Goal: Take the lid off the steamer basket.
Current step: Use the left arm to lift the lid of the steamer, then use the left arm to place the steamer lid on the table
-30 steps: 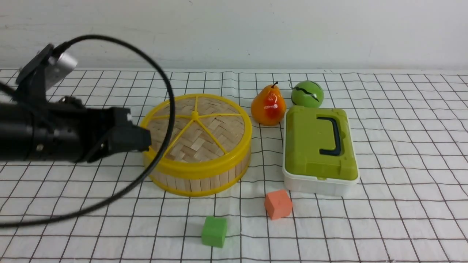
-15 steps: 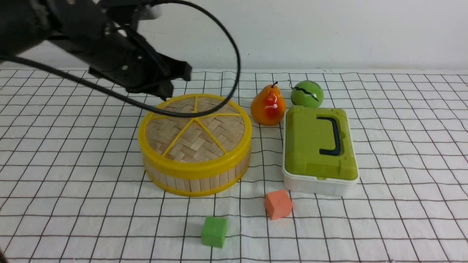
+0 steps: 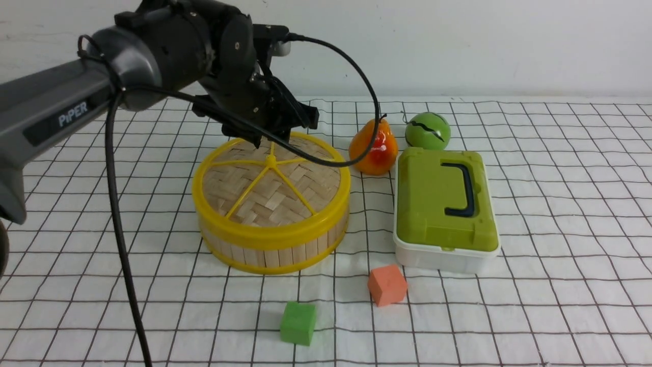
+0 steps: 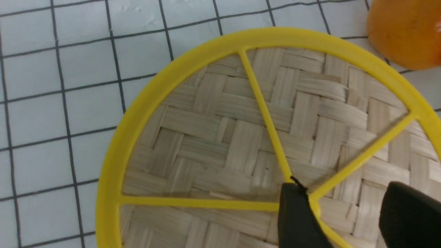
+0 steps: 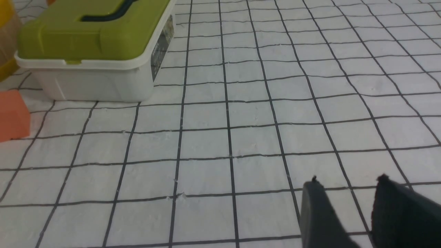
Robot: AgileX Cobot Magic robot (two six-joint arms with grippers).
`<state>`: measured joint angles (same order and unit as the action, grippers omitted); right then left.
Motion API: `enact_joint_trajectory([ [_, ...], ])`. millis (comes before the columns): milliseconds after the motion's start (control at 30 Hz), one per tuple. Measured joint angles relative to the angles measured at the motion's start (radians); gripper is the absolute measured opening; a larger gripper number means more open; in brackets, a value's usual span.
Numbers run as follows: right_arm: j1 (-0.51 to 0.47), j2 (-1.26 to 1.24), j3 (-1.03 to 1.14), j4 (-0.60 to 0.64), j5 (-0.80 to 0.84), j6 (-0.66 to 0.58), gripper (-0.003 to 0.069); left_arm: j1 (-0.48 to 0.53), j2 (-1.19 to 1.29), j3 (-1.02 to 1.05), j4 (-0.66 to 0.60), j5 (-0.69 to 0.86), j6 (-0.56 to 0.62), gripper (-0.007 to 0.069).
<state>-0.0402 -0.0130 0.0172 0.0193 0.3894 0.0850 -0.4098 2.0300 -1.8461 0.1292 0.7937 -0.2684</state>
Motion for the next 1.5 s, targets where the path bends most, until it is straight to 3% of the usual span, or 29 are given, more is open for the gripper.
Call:
enact_joint_trajectory([
  [267, 0.0, 0.0, 0.0, 0.0, 0.0, 0.0, 0.024, -0.001, 0.031, 0.0, 0.007, -0.009, -0.002, 0.0249],
  [533, 0.0, 0.0, 0.0, 0.0, 0.0, 0.0, 0.024, -0.001, 0.056, 0.0, 0.007, 0.001, -0.003, 0.0227],
  [633, 0.0, 0.0, 0.0, 0.0, 0.0, 0.0, 0.024, -0.001, 0.058, 0.0, 0.007, 0.01, -0.003, 0.0192],
  [733, 0.0, 0.0, 0.0, 0.0, 0.0, 0.0, 0.024, -0.001, 0.058, -0.001, 0.008, 0.016, -0.003, 0.0105],
  [1133, 0.0, 0.0, 0.0, 0.0, 0.0, 0.0, 0.024, 0.0, -0.064, -0.037, 0.036, 0.054, -0.003, 0.0104],
  [1267, 0.0, 0.0, 0.0, 0.0, 0.0, 0.0, 0.024, 0.061, -0.262, -0.04, 0.12, 0.056, -0.003, 0.0104],
  [1500, 0.0, 0.0, 0.0, 0.0, 0.0, 0.0, 0.024, 0.342, -0.421, 0.067, 0.136, 0.048, -0.039, 0.0104],
])
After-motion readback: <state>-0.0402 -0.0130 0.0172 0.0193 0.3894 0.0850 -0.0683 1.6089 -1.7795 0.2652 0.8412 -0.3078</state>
